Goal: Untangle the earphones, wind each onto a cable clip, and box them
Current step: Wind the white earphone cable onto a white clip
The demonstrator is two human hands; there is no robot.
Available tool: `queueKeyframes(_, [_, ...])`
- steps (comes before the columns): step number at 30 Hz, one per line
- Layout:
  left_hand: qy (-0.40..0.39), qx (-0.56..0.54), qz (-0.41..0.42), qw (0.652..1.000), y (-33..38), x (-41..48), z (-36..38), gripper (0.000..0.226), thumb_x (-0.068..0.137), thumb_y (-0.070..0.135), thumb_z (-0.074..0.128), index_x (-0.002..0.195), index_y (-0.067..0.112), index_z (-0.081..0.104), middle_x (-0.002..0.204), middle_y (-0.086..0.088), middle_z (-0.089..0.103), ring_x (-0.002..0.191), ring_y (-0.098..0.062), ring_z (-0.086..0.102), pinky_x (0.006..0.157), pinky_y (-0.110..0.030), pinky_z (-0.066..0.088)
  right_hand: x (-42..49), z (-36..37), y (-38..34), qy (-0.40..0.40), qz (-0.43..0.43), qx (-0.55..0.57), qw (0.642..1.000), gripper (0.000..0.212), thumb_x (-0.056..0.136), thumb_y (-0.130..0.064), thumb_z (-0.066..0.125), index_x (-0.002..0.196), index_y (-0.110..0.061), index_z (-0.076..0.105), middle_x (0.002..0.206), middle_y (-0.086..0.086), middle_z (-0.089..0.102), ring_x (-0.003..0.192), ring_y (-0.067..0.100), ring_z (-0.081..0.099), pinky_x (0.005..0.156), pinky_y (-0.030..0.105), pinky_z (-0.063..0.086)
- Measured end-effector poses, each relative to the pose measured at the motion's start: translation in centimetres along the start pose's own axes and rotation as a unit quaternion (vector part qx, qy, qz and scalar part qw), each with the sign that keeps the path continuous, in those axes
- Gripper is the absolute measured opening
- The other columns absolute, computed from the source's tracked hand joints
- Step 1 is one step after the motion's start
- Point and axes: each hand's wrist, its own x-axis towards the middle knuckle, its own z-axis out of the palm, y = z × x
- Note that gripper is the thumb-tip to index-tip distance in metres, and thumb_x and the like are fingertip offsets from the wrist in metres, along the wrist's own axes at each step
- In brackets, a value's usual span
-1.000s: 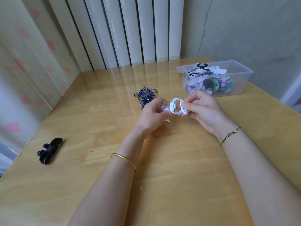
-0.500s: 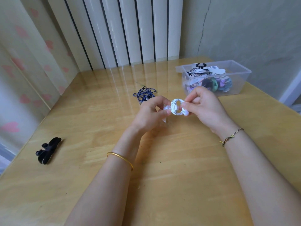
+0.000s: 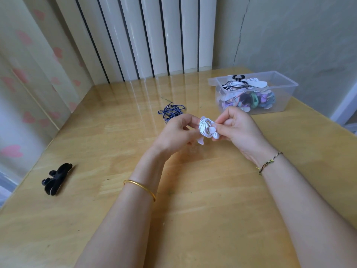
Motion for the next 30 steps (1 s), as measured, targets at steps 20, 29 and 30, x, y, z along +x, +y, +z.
queueKeyframes(20, [0.017,-0.189,-0.017,0.982,0.4,-0.1,0.4,0.043,0.088,-0.006,0.051,0.126,0.014,0.045,0.090,-0.002,0.069,0.072,-0.013,0.062,0.078,-0.033,0.056,0.0,1.2,0.7,0.021,0.042,0.070,0.996,0.016,0.088,0.003,0.060,0.087,-0.013,0.062,0.078,0.008,0.062,0.068,0.019,0.059,0.074,0.034,0.055])
queueKeyframes(29, [0.007,-0.187,-0.016,0.982,0.2,0.3,0.7,0.033,0.091,-0.004,0.051,0.120,0.012,0.055,0.100,-0.002,0.070,0.082,-0.013,0.066,0.072,-0.023,0.053,-0.1,1.6,0.7,0.088,0.036,0.083,0.992,0.013,0.085,0.003,0.064,0.086,-0.010,0.064,0.076,0.009,0.064,0.064,0.017,0.060,0.072,0.034,0.057])
queueKeyframes(30, [0.004,-0.192,-0.025,0.981,0.4,0.3,0.8,0.035,0.091,-0.003,0.051,0.122,0.013,0.055,0.099,-0.001,0.069,0.078,-0.011,0.065,0.071,-0.023,0.053,-0.1,1.7,0.8,0.096,0.031,0.075,0.992,0.013,0.084,0.002,0.066,0.084,-0.011,0.063,0.075,0.010,0.064,0.064,0.018,0.061,0.071,0.034,0.057])
